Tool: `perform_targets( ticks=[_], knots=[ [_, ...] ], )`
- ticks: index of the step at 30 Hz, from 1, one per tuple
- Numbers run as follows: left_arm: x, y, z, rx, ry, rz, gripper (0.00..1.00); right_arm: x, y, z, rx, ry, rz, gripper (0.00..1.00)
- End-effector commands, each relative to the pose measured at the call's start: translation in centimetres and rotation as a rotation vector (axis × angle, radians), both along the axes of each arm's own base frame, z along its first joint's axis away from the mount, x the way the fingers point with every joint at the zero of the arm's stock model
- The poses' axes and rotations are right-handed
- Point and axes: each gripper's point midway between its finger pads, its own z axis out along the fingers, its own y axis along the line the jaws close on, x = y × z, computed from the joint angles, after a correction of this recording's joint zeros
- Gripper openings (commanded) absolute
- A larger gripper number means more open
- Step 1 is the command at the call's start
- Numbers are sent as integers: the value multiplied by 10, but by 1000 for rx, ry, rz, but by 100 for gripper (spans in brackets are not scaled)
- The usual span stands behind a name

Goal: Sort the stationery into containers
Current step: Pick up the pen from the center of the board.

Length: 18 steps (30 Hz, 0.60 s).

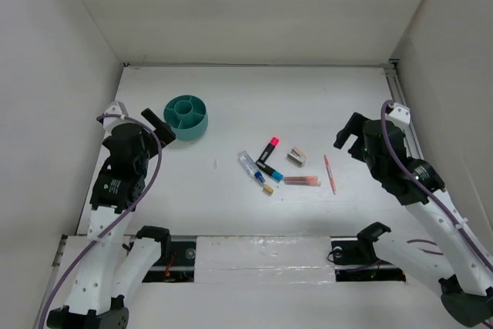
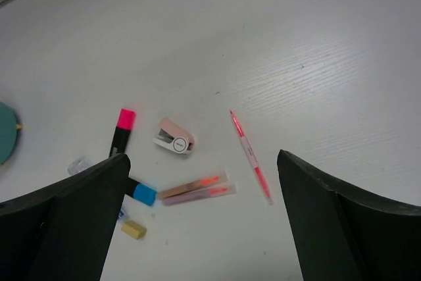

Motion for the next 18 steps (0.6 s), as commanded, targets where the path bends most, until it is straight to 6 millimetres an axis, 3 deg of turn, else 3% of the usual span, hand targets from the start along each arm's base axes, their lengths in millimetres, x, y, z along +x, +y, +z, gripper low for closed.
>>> perform_targets(
  ticks=[1,6,10,16,18],
  knots=[
    [2,1,5,6,-36,-2,100,4,6,-5,-7,49,15,100],
    [1,-2,7,-4,-44,-20,100,6,22,-48,47,193,34,100],
    [-3,-5,12,-15,-66,-40,100,-7,26,-101,98,330,-7,100],
    [-1,-13,16,-27,-82,-86,100,-5,25,-131,133,347,-55,100],
    [0,-17,13,-24,-78,-112,100,-7,24,-149,132,384,-67,100]
  ],
)
